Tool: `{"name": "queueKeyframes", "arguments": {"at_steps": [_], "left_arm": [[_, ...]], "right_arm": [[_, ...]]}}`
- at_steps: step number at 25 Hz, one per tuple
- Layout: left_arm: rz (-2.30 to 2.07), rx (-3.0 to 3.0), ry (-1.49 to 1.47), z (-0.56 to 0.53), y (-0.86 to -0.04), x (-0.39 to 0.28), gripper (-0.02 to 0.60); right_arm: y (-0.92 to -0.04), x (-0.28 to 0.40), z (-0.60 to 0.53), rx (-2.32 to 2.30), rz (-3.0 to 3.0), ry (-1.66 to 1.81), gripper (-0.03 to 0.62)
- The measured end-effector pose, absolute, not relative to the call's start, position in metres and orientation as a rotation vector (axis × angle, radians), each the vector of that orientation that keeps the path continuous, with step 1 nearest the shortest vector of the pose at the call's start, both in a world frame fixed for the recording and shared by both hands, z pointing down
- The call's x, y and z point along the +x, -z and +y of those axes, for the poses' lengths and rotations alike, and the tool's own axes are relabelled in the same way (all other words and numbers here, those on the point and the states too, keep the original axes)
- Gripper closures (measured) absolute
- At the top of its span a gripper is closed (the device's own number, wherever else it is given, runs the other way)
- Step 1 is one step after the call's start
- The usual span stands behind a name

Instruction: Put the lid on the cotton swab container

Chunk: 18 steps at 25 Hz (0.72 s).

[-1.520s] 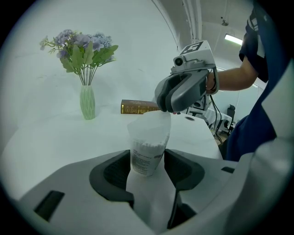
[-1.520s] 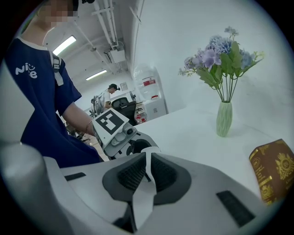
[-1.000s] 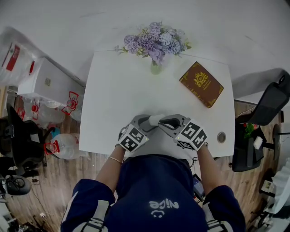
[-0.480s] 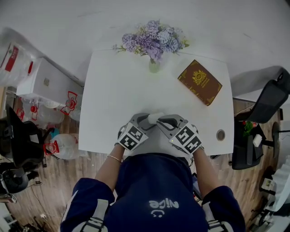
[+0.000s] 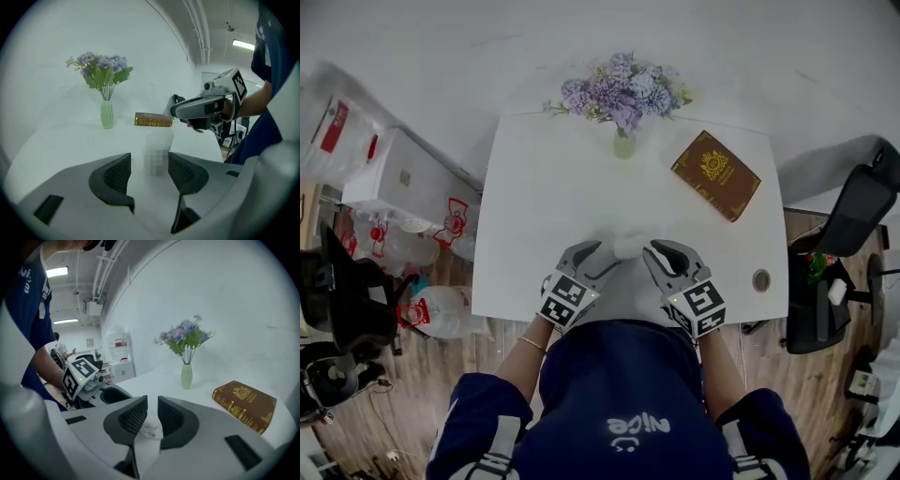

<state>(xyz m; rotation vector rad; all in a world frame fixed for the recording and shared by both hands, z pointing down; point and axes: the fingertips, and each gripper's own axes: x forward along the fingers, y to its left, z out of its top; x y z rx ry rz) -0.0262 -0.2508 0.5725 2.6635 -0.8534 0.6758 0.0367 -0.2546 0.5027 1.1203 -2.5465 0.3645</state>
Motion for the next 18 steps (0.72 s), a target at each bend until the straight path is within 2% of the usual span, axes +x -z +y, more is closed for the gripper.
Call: {"name": "queueKeyframes", "arguments": {"at_steps": [7,9,18], "left_arm": [[-1.055,2.577,-0.457,-0.232,-0.535,-0.060,0.337],[-1.135,2.574,-0.429,-0.225,-0.528,-0.070,0.364],[-1.170,2.649,-0.342,-0.213,-0.504,-0.084,0.368]], "right_arm": [[-0.501,0.067,-0.238,1.480,-2.451,-0.334,0.531],[-0.507,0.068,-0.229,1.508,-2.413,-0.332,0.531],[-0.515,0.058,-0.204,1.565,-2.391,-0.391,0.531]]}}
